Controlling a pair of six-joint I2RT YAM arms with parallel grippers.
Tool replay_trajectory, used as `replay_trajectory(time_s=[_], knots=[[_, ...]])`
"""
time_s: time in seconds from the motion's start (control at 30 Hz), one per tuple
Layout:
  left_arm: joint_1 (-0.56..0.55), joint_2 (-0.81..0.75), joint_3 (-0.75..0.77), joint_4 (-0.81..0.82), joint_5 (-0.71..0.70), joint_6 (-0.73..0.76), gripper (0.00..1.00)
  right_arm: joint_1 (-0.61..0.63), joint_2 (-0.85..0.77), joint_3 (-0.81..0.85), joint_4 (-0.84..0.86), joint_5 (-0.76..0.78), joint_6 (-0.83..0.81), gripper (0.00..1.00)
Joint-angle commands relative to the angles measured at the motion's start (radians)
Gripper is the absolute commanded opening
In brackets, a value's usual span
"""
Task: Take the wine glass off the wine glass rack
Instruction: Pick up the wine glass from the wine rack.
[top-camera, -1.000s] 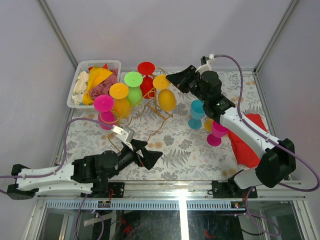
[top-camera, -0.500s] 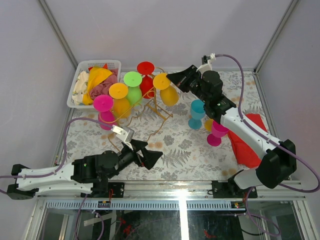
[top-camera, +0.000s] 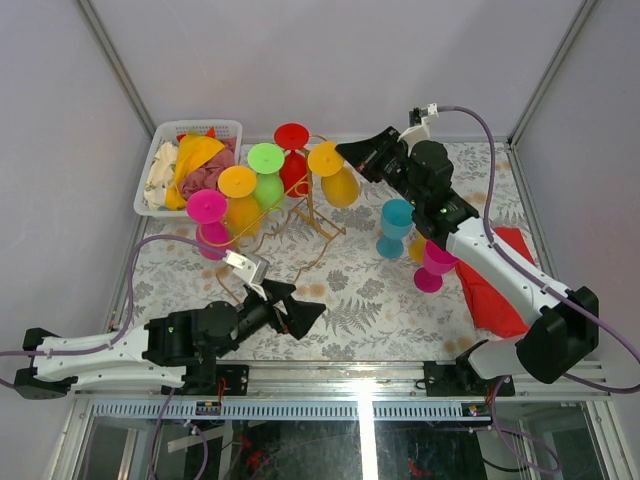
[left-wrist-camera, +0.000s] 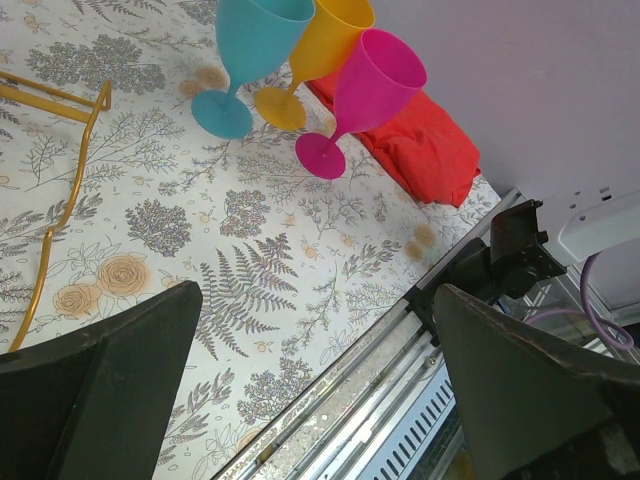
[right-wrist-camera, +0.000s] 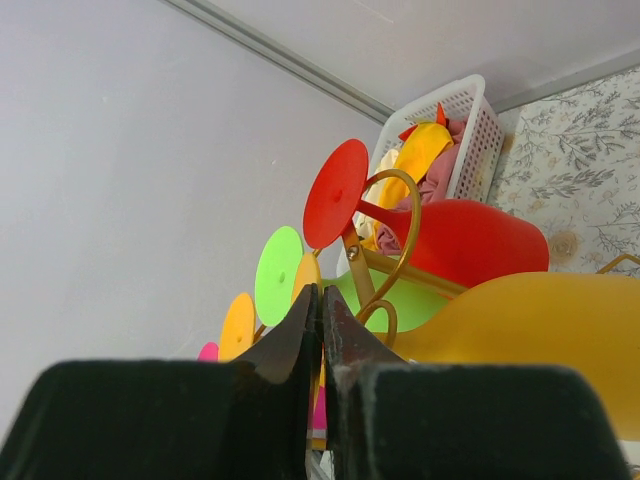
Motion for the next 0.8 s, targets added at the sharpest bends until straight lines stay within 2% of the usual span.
replay_trajectory(time_s=[0.0,0.2,0.5,0.77], knots=[[0.007,-0.002,0.022,0.026,-0.026,-0.01,1.0,0.004,-0.038,0.058,0.062,0.019,-0.019,0.0],[0.007,-0.027,0.046,0.006,-0.068,-0.036,1.0,0.004,-0.032,0.08,0.036,0.02,-0.05,0.0],[0.006,-0.134,-0.008,0.082,-0.021,-0.025,1.0,0.004,-0.046,0.108,-0.011,0.034,-0.116,0.0],[0.005,-0.13,0.008,0.07,0.002,-0.019,1.0,0.004,-0.08,0.066,-0.007,0.034,-0.112,0.0]])
